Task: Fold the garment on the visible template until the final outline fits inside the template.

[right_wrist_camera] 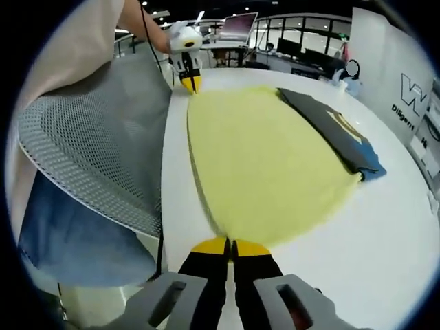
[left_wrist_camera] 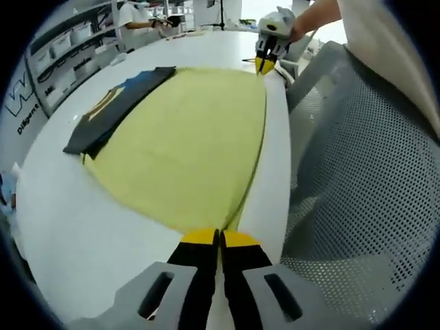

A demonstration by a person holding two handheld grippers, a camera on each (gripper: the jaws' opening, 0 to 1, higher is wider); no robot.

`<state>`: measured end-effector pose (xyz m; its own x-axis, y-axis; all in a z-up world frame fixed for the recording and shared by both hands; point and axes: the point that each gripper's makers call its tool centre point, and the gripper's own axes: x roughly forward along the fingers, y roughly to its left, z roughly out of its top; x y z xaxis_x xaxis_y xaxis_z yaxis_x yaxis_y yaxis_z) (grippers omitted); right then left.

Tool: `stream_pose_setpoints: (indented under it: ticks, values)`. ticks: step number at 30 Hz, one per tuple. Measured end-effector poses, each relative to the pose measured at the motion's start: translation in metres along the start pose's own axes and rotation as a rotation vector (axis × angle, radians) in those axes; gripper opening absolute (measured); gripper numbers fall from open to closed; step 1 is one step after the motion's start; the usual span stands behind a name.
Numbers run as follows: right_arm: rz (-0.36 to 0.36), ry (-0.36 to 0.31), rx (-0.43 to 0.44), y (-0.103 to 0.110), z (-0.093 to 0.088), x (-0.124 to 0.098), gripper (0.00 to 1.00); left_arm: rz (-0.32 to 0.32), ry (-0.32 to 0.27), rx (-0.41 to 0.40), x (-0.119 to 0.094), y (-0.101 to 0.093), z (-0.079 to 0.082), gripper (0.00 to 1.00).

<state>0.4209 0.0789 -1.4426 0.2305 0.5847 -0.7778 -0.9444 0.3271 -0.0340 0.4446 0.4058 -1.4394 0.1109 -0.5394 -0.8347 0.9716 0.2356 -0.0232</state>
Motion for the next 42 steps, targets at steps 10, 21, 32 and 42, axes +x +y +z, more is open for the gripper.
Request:
stream_pose_setpoints:
  ticks: [10, 21, 32, 42]
  values:
    - [0.061, -0.007, 0.039, 0.011, 0.003, -0.017, 0.00, -0.102, -0.020, -0.033, -0.016, -0.019, 0.012, 0.00]
    - [0.077, -0.046, 0.079, -0.003, 0.019, -0.041, 0.00, -0.151, -0.078, -0.104, -0.046, -0.006, 0.036, 0.00]
    - [0.044, -0.102, 0.100, -0.042, 0.045, -0.060, 0.00, -0.121, -0.115, -0.160, -0.070, 0.031, 0.064, 0.00]
    - [-0.005, -0.143, 0.083, -0.098, 0.076, -0.076, 0.00, -0.081, -0.156, -0.161, -0.089, 0.079, 0.097, 0.00]
